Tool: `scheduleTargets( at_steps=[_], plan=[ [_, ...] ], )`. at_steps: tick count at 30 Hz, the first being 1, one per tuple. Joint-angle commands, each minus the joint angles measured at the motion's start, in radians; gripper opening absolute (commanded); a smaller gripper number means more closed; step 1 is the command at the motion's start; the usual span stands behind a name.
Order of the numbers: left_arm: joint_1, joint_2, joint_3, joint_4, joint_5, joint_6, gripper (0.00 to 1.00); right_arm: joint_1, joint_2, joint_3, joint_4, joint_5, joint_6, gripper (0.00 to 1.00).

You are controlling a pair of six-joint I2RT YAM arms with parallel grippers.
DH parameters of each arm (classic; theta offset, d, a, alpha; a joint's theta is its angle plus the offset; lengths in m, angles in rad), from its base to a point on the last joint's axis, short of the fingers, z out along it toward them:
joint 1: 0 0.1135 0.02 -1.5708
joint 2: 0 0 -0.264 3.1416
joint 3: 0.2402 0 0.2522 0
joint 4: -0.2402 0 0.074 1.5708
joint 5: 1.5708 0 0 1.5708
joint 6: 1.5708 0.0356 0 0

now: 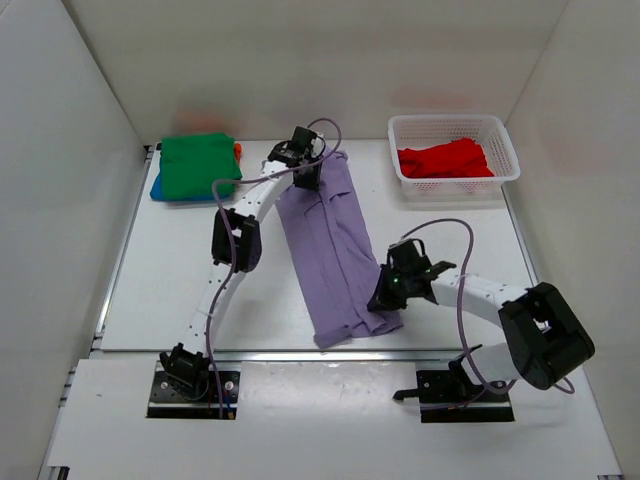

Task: Fold and stack the t-shirts
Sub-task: Rotate the tshirt 90 degrees

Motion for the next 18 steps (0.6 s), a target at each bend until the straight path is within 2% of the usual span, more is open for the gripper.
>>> scheduleTargets(
  at_steps=[1,3,5,7,12,14,18],
  plan=[
    [0.008,-0.097,-0.094,-0.030,0.092,-0.025,0.37,0.066,-0.013,-0.074,0.241,0.061,0.270,0.00],
    [0.000,-0.207,-0.327,0.088,0.079,-0.019,0.41,0.083,0.001,-0.092,0.333,0.061,0.318,0.00],
    [0.012,-0.241,-0.388,0.165,0.104,-0.051,0.41,0.100,0.027,-0.091,0.409,0.062,0.360,0.00],
    [0.024,-0.223,-0.344,0.165,0.136,-0.074,0.41,0.137,0.070,-0.068,0.418,0.065,0.363,0.00],
    [0.043,-0.030,-0.011,0.066,0.188,-0.140,0.40,0.220,0.058,-0.089,0.447,0.067,0.407,0.00],
    [0.063,-0.037,-0.015,0.114,0.248,-0.188,0.39,0.276,-0.015,-0.114,0.443,0.096,0.377,0.00],
    [0.057,-0.100,-0.075,0.168,0.285,-0.196,0.40,0.290,-0.103,-0.120,0.459,0.073,0.294,0.00]
  ],
)
